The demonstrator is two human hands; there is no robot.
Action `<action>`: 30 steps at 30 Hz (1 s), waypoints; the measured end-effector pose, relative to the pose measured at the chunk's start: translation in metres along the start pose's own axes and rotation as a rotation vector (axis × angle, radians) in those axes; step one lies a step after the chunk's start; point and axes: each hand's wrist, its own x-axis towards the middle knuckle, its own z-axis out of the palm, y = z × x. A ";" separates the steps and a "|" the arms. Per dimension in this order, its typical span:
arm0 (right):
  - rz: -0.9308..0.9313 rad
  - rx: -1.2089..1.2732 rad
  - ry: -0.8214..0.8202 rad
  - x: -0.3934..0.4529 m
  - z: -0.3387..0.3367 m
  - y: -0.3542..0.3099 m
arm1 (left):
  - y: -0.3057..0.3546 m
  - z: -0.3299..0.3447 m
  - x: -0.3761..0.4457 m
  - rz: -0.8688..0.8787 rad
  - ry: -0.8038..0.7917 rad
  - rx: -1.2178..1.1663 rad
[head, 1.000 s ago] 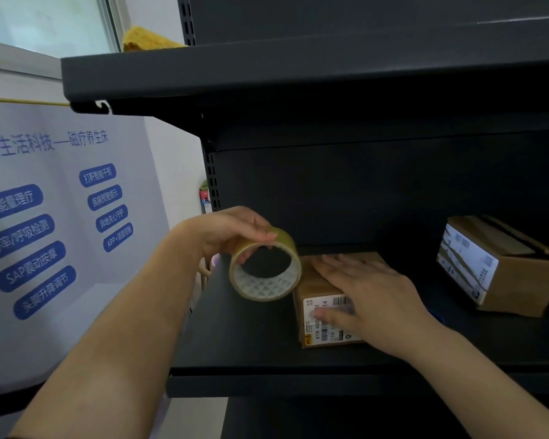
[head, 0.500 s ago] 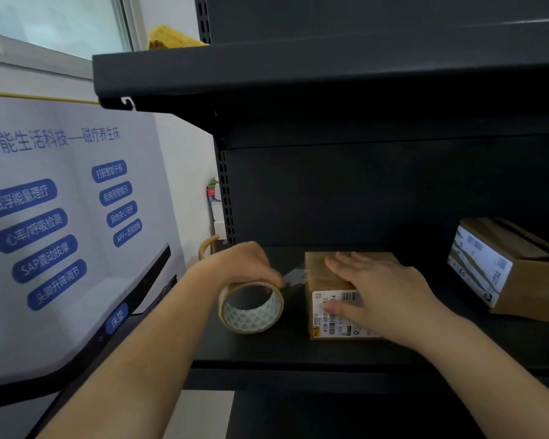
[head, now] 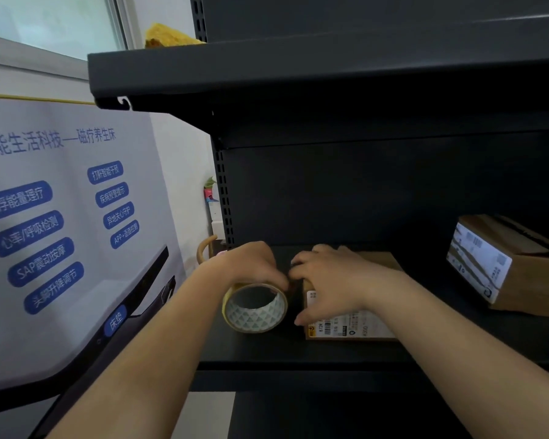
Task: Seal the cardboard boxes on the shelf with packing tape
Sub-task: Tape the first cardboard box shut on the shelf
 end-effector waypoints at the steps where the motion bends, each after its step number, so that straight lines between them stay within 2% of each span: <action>1: -0.003 0.005 0.014 0.000 0.000 0.001 | -0.002 -0.002 -0.003 0.010 -0.014 -0.026; 3: 0.014 0.043 0.034 0.001 -0.001 0.007 | -0.013 -0.010 -0.012 0.043 -0.026 -0.141; 8: -0.029 0.258 0.153 -0.002 -0.011 0.016 | -0.049 -0.032 -0.036 0.132 -0.046 -0.627; 11: -0.077 0.443 0.230 -0.002 -0.019 0.017 | -0.047 -0.052 -0.043 0.160 -0.072 -0.720; 13: -0.097 0.536 0.300 -0.002 -0.020 0.019 | -0.037 -0.064 -0.047 0.121 -0.030 -0.671; 18: -0.112 0.838 0.433 -0.006 -0.022 0.028 | -0.002 -0.098 -0.047 0.076 0.105 -0.379; 25: -0.106 1.237 0.622 -0.005 -0.009 0.038 | 0.023 -0.115 -0.032 -0.011 0.163 -0.043; 27: -0.125 1.277 0.693 -0.010 0.000 0.047 | 0.019 -0.110 -0.030 -0.015 0.145 -0.112; 30: -0.142 1.289 0.729 -0.016 0.010 0.054 | 0.014 -0.102 -0.028 0.051 0.029 -0.302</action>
